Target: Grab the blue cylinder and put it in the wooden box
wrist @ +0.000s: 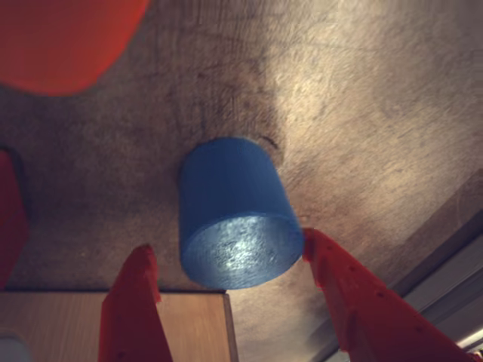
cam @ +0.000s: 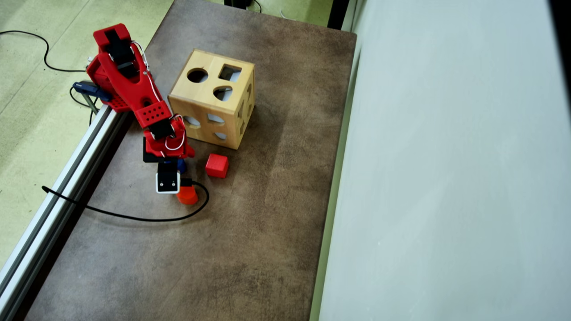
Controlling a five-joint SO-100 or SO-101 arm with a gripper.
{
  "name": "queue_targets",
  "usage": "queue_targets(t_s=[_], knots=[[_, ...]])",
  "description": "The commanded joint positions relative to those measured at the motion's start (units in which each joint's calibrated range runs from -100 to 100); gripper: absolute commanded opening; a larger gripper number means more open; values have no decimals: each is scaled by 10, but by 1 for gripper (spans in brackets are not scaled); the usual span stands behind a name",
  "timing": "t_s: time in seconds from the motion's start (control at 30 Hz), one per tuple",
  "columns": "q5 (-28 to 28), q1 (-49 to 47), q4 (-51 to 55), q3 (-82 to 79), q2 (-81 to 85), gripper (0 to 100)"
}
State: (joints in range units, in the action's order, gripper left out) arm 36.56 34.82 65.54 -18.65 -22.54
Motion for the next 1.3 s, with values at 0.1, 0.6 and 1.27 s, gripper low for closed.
queue_targets(t_s=[0.1,0.6,1.27], knots=[[-2,7,-8,11,9,30],[-2,7,-37,4,6,30],[-2,-1,-37,2,-2,18]])
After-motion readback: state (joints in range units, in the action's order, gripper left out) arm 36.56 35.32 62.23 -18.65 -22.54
